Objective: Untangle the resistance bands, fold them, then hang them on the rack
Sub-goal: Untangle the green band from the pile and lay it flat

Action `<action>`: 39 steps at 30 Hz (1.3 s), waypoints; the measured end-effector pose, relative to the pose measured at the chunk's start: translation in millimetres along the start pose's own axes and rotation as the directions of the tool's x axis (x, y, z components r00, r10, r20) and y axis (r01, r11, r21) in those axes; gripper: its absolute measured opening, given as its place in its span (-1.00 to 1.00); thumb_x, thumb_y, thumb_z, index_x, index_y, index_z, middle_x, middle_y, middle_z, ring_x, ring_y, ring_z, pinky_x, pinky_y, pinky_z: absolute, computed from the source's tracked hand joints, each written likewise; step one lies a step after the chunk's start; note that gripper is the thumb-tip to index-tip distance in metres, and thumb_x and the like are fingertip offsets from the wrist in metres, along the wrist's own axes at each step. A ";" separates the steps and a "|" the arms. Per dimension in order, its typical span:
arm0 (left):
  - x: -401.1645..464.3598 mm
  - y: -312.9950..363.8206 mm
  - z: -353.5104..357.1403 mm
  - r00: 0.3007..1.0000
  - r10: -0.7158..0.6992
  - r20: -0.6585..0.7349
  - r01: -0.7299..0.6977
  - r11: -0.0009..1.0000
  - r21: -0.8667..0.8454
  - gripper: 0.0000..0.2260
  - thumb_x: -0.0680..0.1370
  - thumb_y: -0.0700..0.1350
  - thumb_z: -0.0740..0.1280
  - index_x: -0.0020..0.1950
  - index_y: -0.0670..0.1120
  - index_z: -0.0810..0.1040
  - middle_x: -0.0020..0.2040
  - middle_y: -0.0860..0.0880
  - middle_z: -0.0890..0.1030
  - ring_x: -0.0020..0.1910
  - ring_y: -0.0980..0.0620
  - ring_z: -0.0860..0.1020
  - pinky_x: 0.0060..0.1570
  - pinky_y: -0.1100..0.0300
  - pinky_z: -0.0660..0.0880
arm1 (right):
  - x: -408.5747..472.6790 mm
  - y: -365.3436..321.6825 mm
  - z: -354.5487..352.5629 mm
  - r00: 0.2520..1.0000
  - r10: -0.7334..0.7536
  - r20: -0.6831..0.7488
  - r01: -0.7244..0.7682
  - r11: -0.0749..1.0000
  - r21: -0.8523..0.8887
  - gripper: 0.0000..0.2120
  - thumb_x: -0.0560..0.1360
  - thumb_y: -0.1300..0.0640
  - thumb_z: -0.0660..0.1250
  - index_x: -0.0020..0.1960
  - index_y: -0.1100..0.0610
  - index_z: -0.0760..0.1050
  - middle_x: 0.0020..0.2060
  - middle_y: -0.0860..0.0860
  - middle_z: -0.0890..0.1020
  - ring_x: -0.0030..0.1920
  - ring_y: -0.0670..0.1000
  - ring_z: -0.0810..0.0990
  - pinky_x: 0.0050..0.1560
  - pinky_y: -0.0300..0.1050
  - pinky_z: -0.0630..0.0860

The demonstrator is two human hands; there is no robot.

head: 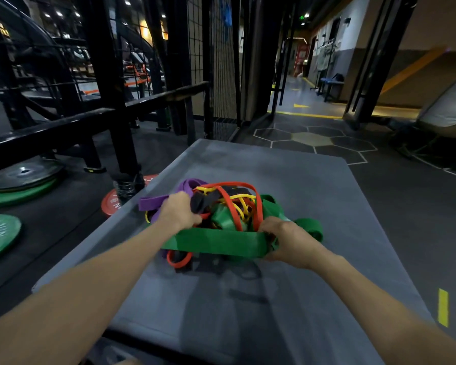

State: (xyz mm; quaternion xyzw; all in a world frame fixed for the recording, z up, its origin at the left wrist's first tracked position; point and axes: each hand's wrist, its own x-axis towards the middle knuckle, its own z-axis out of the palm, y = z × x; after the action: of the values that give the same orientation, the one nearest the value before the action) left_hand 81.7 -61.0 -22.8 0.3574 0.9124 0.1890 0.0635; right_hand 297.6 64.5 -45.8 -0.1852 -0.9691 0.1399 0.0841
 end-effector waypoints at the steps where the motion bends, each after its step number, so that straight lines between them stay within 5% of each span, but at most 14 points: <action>1: 3.7 3.7 -10.8 1.000 0.003 -0.012 -0.004 0.997 -0.075 -0.75 0.36 -0.09 0.49 -0.15 -0.25 0.57 -0.19 -0.19 0.63 -0.19 -0.12 0.61 -0.24 0.08 0.50 | 1.1 -0.3 -2.4 0.999 -0.016 -0.041 0.015 1.000 -0.021 -0.58 0.27 0.10 0.53 0.08 0.11 0.50 0.03 -0.04 0.53 0.00 0.02 0.52 -0.01 -0.10 0.47; 4: 24.0 19.2 -43.1 0.992 -0.058 -0.108 0.010 0.915 -0.404 -0.75 0.37 -0.12 0.49 -0.35 -0.18 0.47 -0.40 -0.07 0.48 -0.36 -0.01 0.48 -0.45 0.18 0.36 | 6.7 -4.0 -8.3 0.988 -0.110 -0.110 0.103 0.992 -0.069 -0.53 0.28 0.12 0.49 0.17 0.07 0.51 0.13 0.00 0.54 0.11 0.10 0.53 0.06 0.00 0.51; 7: 54.1 36.6 -73.0 0.979 -0.103 -0.178 -0.057 0.696 -0.715 -0.81 0.29 -0.11 0.52 -0.24 -0.16 0.58 -0.17 -0.16 0.63 -0.21 0.00 0.54 -0.20 0.11 0.51 | 12.0 -12.7 -11.1 0.980 -0.192 -0.055 0.178 0.965 -0.193 -0.44 0.35 0.15 0.40 0.34 0.01 0.42 0.27 0.03 0.46 0.20 0.15 0.48 0.13 0.05 0.49; 10: 69.1 44.0 -89.6 0.966 -0.107 -0.234 -0.102 0.676 -0.730 -0.78 0.31 -0.09 0.50 -0.13 -0.15 0.62 -0.11 -0.13 0.62 -0.15 -0.03 0.57 -0.07 0.09 0.54 | 10.7 -12.7 -14.7 0.994 -0.061 0.086 0.089 0.926 -0.366 -0.43 0.43 0.13 0.30 0.43 -0.01 0.29 0.33 -0.01 0.36 0.29 0.10 0.38 0.24 -0.02 0.40; 12: 69.5 36.6 -87.1 0.950 -0.134 -0.281 -0.106 0.711 -0.695 -0.78 0.35 -0.10 0.48 -0.10 -0.18 0.61 -0.18 -0.11 0.57 -0.16 -0.02 0.54 -0.14 0.12 0.49 | 4.2 -1.3 -16.7 1.000 0.024 -0.006 -0.024 0.918 -0.395 -0.55 0.44 0.13 0.29 0.33 0.06 0.41 0.25 0.05 0.42 0.24 0.15 0.42 0.18 -0.01 0.44; 16: 62.4 -11.6 -61.8 0.927 -0.259 -0.272 0.041 0.790 -0.612 -0.76 0.37 -0.11 0.47 -0.37 -0.17 0.46 -0.31 -0.15 0.50 -0.19 -0.04 0.51 -0.22 0.11 0.38 | -12.8 23.9 -32.9 0.931 0.191 -0.311 -0.308 0.869 -0.387 -0.80 0.44 0.25 0.28 0.06 0.16 0.51 0.02 0.08 0.46 0.09 0.14 0.48 -0.13 -0.04 0.46; 18: 57.6 -32.5 -52.7 0.938 -0.281 -0.202 0.146 0.851 -0.504 -0.73 0.37 -0.07 0.49 -0.14 -0.26 0.57 -0.12 -0.25 0.60 -0.03 -0.13 0.58 -0.10 0.07 0.45 | -17.1 34.6 -38.1 0.911 0.239 -0.336 -0.375 0.819 -0.435 -0.81 0.46 0.26 0.27 0.06 0.14 0.50 0.05 0.03 0.41 0.10 0.07 0.44 -0.14 -0.11 0.43; 21: 45.9 -42.2 -41.2 0.950 -0.313 -0.010 0.296 0.909 -0.292 -0.25 0.29 -0.03 0.56 0.34 -0.29 0.33 0.26 -0.29 0.43 0.23 -0.22 0.44 0.16 0.04 0.41 | -13.4 34.6 -27.4 0.926 0.170 -0.338 -0.321 0.826 -0.463 -0.76 0.27 0.27 0.47 -0.08 0.14 0.55 -0.07 0.06 0.46 -0.05 0.10 0.52 -0.30 -0.09 0.50; 24: 30.6 -32.4 -36.5 0.977 -0.142 -0.161 0.134 0.989 -0.061 -0.12 0.24 0.01 0.58 0.41 -0.18 0.20 0.33 -0.26 0.24 0.31 -0.27 0.29 0.33 -0.01 0.26 | -10.4 24.7 -10.8 0.982 0.008 -0.187 -0.109 0.839 -0.534 -0.54 -0.09 0.04 0.63 -0.21 0.02 0.62 -0.29 -0.01 0.51 -0.31 0.03 0.55 -0.50 -0.21 0.44; 27: 17.6 -16.1 -22.7 0.896 0.340 -0.287 -0.360 0.933 -0.016 -0.33 0.27 -0.13 0.54 0.34 -0.16 0.39 0.25 -0.22 0.35 0.27 -0.21 0.35 0.32 0.11 0.22 | -11.3 12.5 -1.7 0.995 -0.068 0.069 0.091 0.903 -0.421 -0.35 0.09 -0.08 0.59 0.15 0.00 0.57 -0.05 0.02 0.55 -0.06 0.07 0.55 -0.09 -0.20 0.53; 30: 5.2 -3.6 1.9 0.820 0.560 -0.114 -0.565 0.825 -0.017 -0.51 0.32 -0.16 0.50 0.22 -0.14 0.49 0.17 -0.16 0.45 0.21 -0.12 0.42 0.25 0.17 0.27 | -12.5 10.4 3.0 0.983 -0.067 0.170 0.120 0.938 -0.325 -0.32 0.36 0.01 0.46 0.42 0.00 0.30 0.26 0.04 0.36 0.27 0.07 0.32 0.31 -0.17 0.26; 34: 0.1 -10.4 27.9 0.843 0.489 0.225 -0.528 0.831 0.173 -0.49 0.35 0.04 0.49 0.23 -0.08 0.46 0.17 -0.08 0.45 0.20 -0.06 0.42 0.20 0.09 0.38 | -19.3 8.2 -0.3 0.973 -0.033 0.228 0.057 0.994 -0.099 -0.19 0.24 -0.12 0.53 0.42 -0.05 0.31 0.30 -0.03 0.29 0.31 -0.01 0.21 0.32 -0.30 0.13; 39: -8.9 -37.7 31.1 0.872 0.356 0.337 -0.476 0.778 0.409 -0.38 0.35 0.21 0.43 0.31 -0.03 0.39 0.23 -0.02 0.42 0.27 -0.05 0.41 0.16 -0.02 0.45 | -10.6 5.2 5.3 0.930 0.014 0.367 0.002 0.999 -0.042 -0.20 0.22 -0.12 0.55 0.39 -0.04 0.34 0.31 -0.03 0.36 0.32 -0.01 0.26 0.38 -0.19 0.21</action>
State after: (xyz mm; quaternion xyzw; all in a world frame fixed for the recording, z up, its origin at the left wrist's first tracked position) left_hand 72.4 -83.1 -66.4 0.5757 0.8129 -0.0786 0.0396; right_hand 307.9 63.8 -53.6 -0.1603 -0.9698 0.1519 -0.1031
